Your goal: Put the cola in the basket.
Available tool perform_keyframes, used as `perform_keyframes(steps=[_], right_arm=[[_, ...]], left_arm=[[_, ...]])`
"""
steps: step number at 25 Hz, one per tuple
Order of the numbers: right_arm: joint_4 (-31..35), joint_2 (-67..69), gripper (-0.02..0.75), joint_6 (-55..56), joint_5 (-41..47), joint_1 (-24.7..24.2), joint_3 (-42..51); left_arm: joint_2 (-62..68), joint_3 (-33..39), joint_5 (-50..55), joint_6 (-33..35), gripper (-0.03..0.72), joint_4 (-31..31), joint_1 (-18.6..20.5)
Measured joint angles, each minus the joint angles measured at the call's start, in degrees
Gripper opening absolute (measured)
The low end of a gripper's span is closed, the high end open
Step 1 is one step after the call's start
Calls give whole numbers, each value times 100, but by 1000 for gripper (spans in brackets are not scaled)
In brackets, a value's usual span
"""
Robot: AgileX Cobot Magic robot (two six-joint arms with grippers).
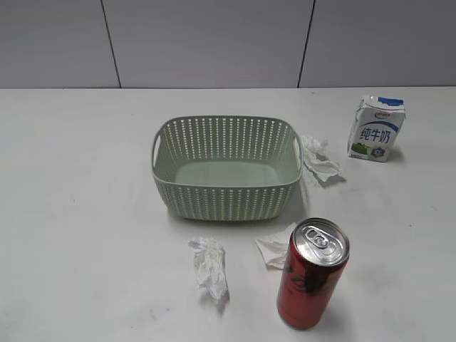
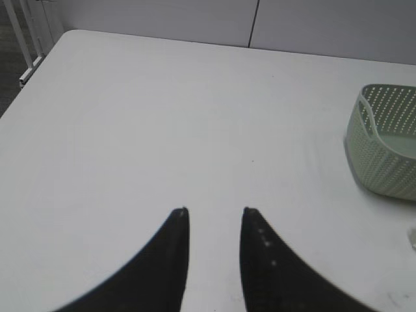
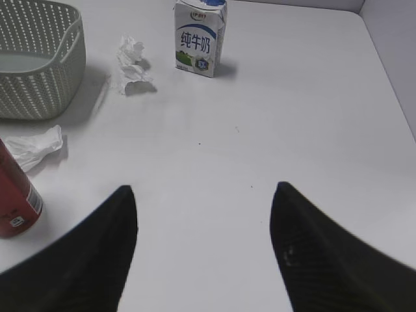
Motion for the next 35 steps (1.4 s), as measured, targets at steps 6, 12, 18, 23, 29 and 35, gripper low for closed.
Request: perform_keyframes(steps=[6, 12, 18, 23, 29, 35], right_arm=[[-63, 0, 491, 0, 0, 0, 0], [-127, 199, 500, 0, -88, 0, -90], [-122, 1369, 621, 19, -141, 0, -516], [-65, 2707, 636, 445, 280, 0, -1129], [104, 4425, 624, 558, 1044, 0, -2006], [128, 5813, 599, 508, 1218, 6, -2756]], left_arm=[[0, 0, 0, 0, 217, 0, 0], [0, 0, 0, 0, 217, 0, 0], [0, 0, 0, 0, 217, 0, 0], [0, 0, 0, 0, 217, 0, 0], [0, 0, 0, 0, 217, 0, 0], [0, 0, 0, 0, 217, 0, 0]])
